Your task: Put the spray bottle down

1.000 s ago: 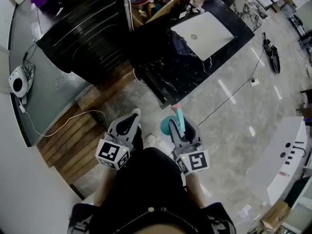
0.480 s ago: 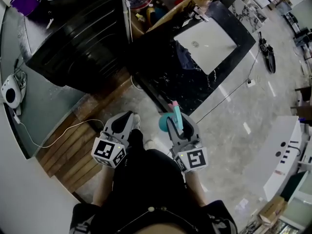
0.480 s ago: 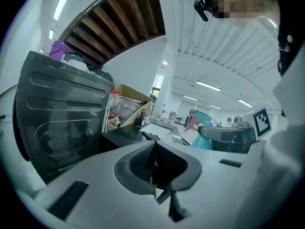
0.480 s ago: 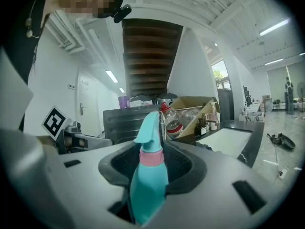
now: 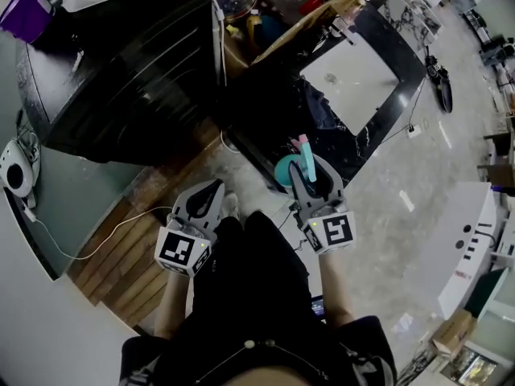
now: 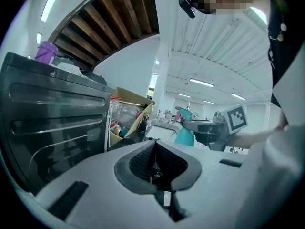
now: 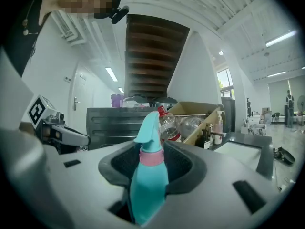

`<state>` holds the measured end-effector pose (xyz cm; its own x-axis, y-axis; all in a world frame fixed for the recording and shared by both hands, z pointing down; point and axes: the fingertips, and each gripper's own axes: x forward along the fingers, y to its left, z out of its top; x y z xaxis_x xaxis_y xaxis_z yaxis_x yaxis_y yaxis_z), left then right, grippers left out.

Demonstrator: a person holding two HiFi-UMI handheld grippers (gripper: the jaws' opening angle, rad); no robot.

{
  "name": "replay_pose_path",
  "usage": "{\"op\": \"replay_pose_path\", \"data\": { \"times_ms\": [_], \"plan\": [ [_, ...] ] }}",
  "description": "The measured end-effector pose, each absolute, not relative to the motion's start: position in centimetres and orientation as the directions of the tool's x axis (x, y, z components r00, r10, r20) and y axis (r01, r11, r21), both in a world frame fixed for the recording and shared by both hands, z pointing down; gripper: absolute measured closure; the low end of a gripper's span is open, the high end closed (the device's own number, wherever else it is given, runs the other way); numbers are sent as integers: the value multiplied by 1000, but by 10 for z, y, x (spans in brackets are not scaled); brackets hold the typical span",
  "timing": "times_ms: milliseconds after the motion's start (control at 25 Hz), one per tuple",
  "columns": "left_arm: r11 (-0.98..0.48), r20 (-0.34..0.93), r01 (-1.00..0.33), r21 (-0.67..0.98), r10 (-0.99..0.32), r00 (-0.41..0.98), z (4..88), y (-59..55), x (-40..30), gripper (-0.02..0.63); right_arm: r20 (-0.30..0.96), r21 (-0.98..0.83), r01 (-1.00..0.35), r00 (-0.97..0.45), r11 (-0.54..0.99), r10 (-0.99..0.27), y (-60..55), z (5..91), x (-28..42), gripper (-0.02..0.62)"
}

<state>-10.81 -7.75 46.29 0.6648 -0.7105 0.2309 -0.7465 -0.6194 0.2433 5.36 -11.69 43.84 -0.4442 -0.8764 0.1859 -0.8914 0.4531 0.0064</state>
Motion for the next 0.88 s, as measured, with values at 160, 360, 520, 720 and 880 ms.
{"op": "replay_pose_path", "data": {
  "times_ms": [160,360,520,720,880],
  "plan": [
    [-594,246,-762,257,-723,646,470,-92,-123,598,178,34,-899,-424,436,-888,-157,444,57,437],
    [-573,256,-777,261,-735,628,472,-107,-129,598,154,41,-907,-409,419,-900,-205,454,64,437],
    [-548,271,-796,258,-750,604,473,-118,-135,598,169,67,-910,-394,409,-904,-238,471,67,437],
    [-500,295,-827,256,-774,560,477,-132,-142,598,187,52,-909,-397,413,-898,-275,488,69,437],
    [-475,302,-845,246,-791,533,475,-144,-141,598,189,29,-906,-410,423,-892,-303,499,70,437]
  ]
}}
